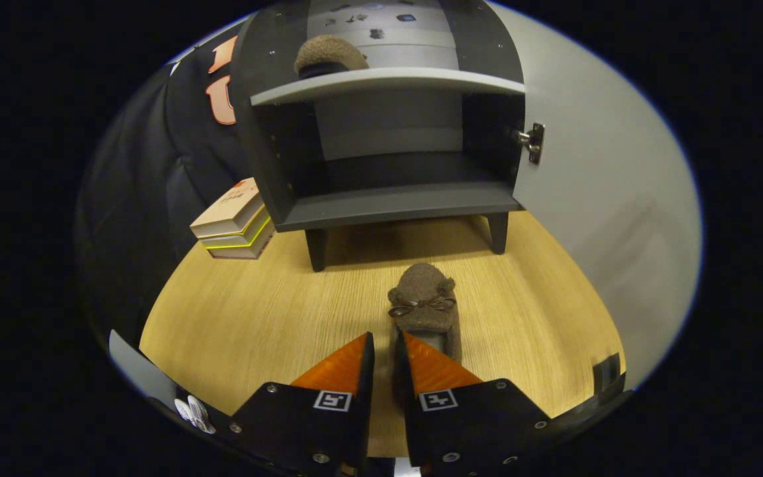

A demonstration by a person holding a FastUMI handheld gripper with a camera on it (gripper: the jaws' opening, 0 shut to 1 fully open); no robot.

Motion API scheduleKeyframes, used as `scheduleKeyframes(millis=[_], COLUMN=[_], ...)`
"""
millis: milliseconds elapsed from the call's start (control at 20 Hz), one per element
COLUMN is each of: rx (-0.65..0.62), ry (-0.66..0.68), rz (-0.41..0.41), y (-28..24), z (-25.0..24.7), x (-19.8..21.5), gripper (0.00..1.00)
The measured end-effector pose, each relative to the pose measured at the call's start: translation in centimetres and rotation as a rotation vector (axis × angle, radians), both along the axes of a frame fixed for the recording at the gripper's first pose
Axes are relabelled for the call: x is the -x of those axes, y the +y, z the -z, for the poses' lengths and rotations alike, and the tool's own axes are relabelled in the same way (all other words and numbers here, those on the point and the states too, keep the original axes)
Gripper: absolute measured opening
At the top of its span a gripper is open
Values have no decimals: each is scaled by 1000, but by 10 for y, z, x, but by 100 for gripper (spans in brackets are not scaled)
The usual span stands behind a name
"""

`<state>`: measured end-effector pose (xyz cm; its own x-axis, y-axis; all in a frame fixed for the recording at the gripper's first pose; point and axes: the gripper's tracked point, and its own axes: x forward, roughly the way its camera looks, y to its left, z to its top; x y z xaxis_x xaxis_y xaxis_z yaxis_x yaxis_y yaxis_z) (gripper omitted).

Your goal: Open the shoe cabinet door, grab the shoes and put them into the shoe cabinet, then close the shoe cabinet door.

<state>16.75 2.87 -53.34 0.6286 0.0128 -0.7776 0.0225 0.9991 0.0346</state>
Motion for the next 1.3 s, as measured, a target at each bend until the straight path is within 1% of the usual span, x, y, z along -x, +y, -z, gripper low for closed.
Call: scheduleKeyframes(millis=[50,300,400,500,550,600,650,750,900,1000,1150,1300], rx=[-4,-26,-41,-29,-45,-58,-61,-62,-75,-59,-40,-20], ry=[22,45,41,22,35,43,39,32,12,-16,-78,-151], rz=[0,9,24,36,48,65,74,68,76,61,49,43], y=[-2,-7,-8,-10,-7,-5,-5,-6,-10,-14,-14,-16], z=[13,62,72,76,78,79,77,74,58,37,-11,-69], x=[0,-23,-35,-48,-48,-47,-49,-49,-49,-52,-57,-60], gripper=[23,23,25,25,19,10,7,5,4,5,4,4])
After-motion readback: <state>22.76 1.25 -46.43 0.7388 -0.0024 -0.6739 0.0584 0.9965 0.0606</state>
